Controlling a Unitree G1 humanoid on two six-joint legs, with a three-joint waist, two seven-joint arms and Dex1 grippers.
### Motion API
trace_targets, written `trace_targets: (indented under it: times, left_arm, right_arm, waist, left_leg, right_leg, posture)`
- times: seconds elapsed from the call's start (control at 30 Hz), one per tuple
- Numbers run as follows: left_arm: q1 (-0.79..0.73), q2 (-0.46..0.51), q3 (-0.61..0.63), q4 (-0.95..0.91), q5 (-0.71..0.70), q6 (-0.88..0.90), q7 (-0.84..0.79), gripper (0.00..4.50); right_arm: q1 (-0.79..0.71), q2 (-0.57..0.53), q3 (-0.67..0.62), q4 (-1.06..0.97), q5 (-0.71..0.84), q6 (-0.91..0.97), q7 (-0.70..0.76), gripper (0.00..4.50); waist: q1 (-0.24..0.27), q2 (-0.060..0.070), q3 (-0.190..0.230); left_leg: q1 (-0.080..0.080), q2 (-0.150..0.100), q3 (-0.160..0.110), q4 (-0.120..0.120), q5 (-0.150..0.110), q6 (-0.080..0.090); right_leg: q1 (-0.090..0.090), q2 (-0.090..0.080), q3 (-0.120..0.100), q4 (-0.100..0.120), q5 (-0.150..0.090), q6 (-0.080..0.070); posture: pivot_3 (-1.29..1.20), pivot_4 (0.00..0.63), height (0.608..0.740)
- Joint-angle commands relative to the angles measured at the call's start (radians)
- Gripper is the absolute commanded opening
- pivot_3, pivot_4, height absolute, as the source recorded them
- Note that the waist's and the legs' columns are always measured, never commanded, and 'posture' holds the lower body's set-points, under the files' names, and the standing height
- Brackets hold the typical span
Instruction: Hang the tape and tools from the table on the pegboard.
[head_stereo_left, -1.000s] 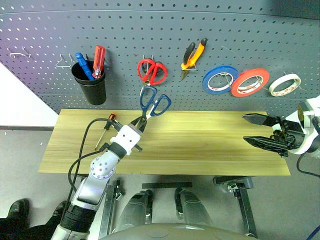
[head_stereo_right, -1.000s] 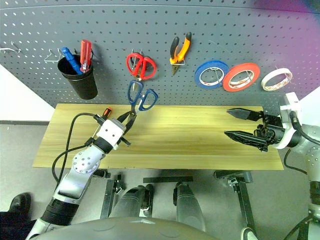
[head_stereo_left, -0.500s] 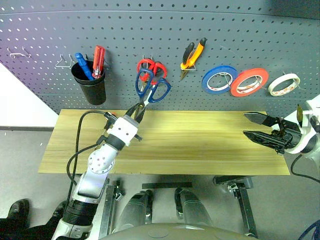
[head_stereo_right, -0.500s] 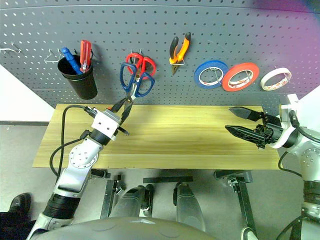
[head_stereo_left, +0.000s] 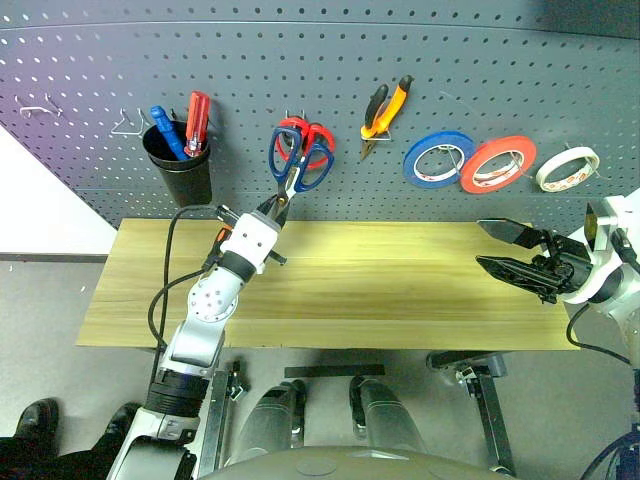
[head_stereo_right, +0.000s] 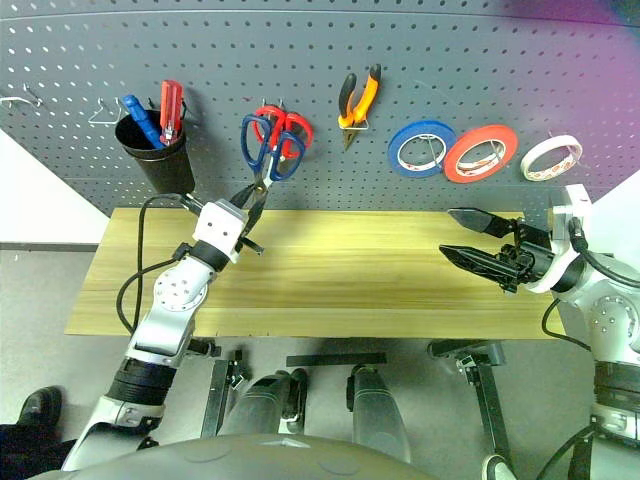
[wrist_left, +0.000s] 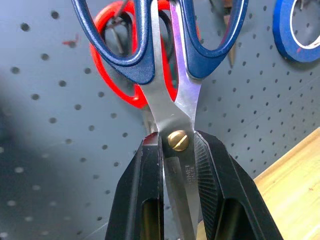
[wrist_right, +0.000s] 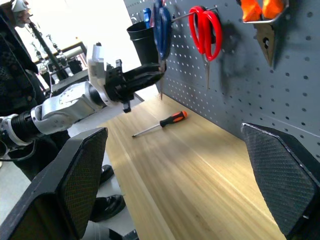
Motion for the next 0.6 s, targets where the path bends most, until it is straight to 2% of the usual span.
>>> trace_targets:
  times: [0.03, 0.33, 0.6]
  left_arm:
    - [-0.046, -0.017, -0.008, 0.029, 0.009, -0.035, 0.012, 0.52]
    - [-0.151, -0.051, -0.005, 0.190, -0.002, -0.039, 0.000, 0.52]
    - [-0.230, -0.064, 0.020, 0.311, -0.017, -0.021, 0.014, 3.25]
  right_arm:
    - [-0.015, 0.019, -0.021, -0.060, 0.030, 0.004, -0.029, 4.50]
    - [-0.019, 0.038, -0.015, -0.112, 0.046, 0.025, -0.065, 4.50]
    - [-0.030, 0.048, -0.001, -0.104, 0.017, -0.006, -0.088, 4.50]
  waist:
    - [0.000, 0.000, 0.000]
    - [-0.001, 0.000, 0.000]
    - [-0.002, 0.000, 0.000]
  left_leg:
    - [0.000, 0.000, 0.000, 0.000, 0.000, 0.000]
    - [0.000, 0.000, 0.000, 0.003, 0.000, 0.000]
    - [0.000, 0.000, 0.000, 0.010, 0.000, 0.000]
  right_leg:
    - [0.000, 0.000, 0.000, 0.000, 0.000, 0.000]
    - [0.000, 0.000, 0.000, 0.002, 0.000, 0.001]
    - [0.000, 0.000, 0.000, 0.009, 0.000, 0.001]
  posture:
    - [-0.12, 0.226, 0.740]
    - [-0.13, 0.228, 0.740]
    - [-0.13, 0.225, 0.740]
